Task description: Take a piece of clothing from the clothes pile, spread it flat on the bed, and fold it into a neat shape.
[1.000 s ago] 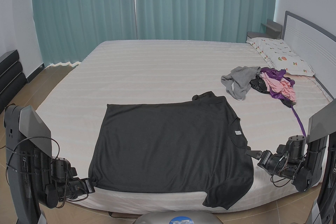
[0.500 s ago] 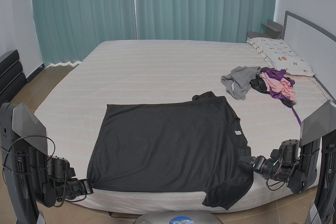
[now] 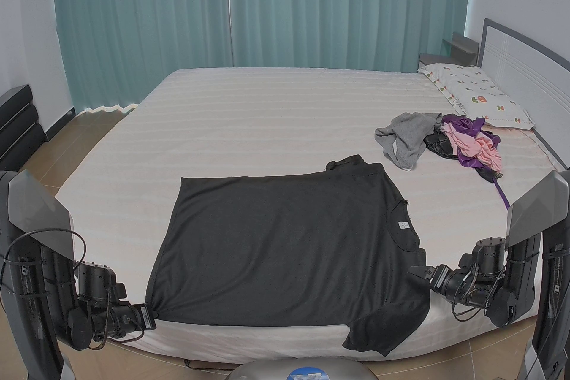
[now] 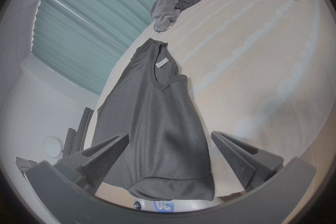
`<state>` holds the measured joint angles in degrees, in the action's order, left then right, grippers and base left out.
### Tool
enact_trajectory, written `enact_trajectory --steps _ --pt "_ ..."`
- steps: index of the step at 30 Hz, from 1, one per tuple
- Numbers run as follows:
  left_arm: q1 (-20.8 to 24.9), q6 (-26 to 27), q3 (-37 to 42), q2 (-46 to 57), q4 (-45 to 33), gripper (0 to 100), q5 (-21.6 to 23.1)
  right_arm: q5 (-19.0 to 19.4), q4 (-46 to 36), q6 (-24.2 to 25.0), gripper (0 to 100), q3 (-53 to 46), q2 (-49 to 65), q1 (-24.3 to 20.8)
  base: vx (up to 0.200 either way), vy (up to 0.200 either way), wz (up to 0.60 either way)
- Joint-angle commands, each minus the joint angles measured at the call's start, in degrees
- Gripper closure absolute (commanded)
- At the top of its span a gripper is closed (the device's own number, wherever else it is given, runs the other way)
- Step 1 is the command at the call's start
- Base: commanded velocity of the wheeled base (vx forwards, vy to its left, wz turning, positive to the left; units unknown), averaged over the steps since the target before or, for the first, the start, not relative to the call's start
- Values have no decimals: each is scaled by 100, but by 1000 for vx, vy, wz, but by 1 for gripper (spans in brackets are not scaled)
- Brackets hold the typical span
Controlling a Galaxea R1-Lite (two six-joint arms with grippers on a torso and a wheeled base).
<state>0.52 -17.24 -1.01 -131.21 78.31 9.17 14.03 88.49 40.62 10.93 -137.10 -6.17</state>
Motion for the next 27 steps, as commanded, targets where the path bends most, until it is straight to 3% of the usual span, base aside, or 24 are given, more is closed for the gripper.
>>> enact_trajectory --steps 1,2,3,18,27 --pt "0 1 101 -1 0 100 -3 3 1 -10 0 14 -72 19 0 0 0" --pt "0 10 101 -1 0 100 -3 3 1 -54 0 14 -81 10 0 0 0" --pt "0 10 101 -1 0 100 -3 3 1 -98 100 32 -107 19 0 0 0" --pt "-44 -69 101 69 35 100 -3 -6 63 -116 100 427 16 177 0 0 0" --pt "-44 -140 101 7 53 100 -3 3 -350 -124 100 1297 139 415 0 0 0"
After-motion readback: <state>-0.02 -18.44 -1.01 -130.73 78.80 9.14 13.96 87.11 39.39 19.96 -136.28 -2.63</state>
